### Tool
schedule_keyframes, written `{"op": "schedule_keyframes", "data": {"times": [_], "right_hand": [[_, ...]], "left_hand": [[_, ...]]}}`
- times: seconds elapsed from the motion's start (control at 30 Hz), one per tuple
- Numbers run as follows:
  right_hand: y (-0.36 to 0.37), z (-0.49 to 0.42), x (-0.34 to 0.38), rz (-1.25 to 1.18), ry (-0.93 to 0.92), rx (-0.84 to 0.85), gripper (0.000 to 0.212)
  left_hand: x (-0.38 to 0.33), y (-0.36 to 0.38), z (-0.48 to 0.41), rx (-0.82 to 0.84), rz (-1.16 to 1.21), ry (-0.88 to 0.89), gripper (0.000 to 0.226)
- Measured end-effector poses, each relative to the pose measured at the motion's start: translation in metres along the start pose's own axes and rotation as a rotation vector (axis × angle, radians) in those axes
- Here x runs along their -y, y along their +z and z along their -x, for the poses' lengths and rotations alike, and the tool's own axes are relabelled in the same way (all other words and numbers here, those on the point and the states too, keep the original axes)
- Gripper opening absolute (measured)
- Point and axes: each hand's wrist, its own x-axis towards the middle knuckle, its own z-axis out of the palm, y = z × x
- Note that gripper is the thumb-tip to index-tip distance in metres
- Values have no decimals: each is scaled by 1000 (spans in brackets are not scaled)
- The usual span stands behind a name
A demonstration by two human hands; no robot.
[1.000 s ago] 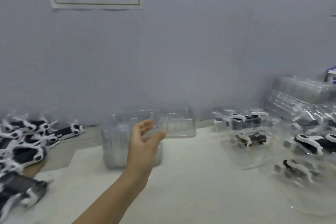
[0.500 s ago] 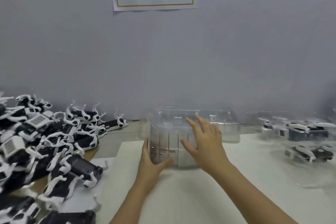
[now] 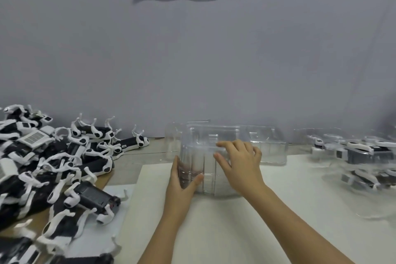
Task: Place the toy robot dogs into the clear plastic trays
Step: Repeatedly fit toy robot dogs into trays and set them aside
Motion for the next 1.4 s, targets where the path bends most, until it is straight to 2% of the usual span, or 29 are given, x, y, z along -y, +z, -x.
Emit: {"op": "schedule_keyframes", "data": {"times": [0.27, 0.53, 0.63, 0.73, 0.87, 1.03, 1.1, 1.17, 1.27, 1.33, 1.4], "right_hand": [[-3, -2, -3, -15, 17, 32, 37], [-9, -17, -10, -210, 0, 2, 28], [-8, -20, -13, -229, -4, -3, 28], [-9, -19, -13, -266, -6, -33, 28], [-16, -23, -9, -344, 30, -85, 24], [-60, -43, -1, -461, 89, -178, 23], [-78, -44, 6, -430, 42, -196, 25], [-92, -34, 14, -438, 3, -229, 22], [-104, -3, 23, -617, 33, -262, 18], [-107, 18, 27, -829, 118, -252, 25], [-105, 34, 31, -968, 198, -248, 29]], "left_hand": [[2, -1, 0, -23, 38, 1, 98], [4, 2, -3, -30, 11, 22, 89], [6, 3, -4, -18, 43, -22, 96], [5, 2, -3, -25, 40, -9, 98], [7, 2, -5, -18, 54, -6, 86], [3, 0, -4, -13, 57, 12, 95], [-5, 0, 1, -31, 53, 39, 91], [-13, -2, 9, -153, 72, 50, 87], [-38, -8, 30, -330, 138, 133, 47], [-67, -8, 41, -236, 237, 176, 33], [-98, -5, 53, -24, 309, 254, 37]]}}
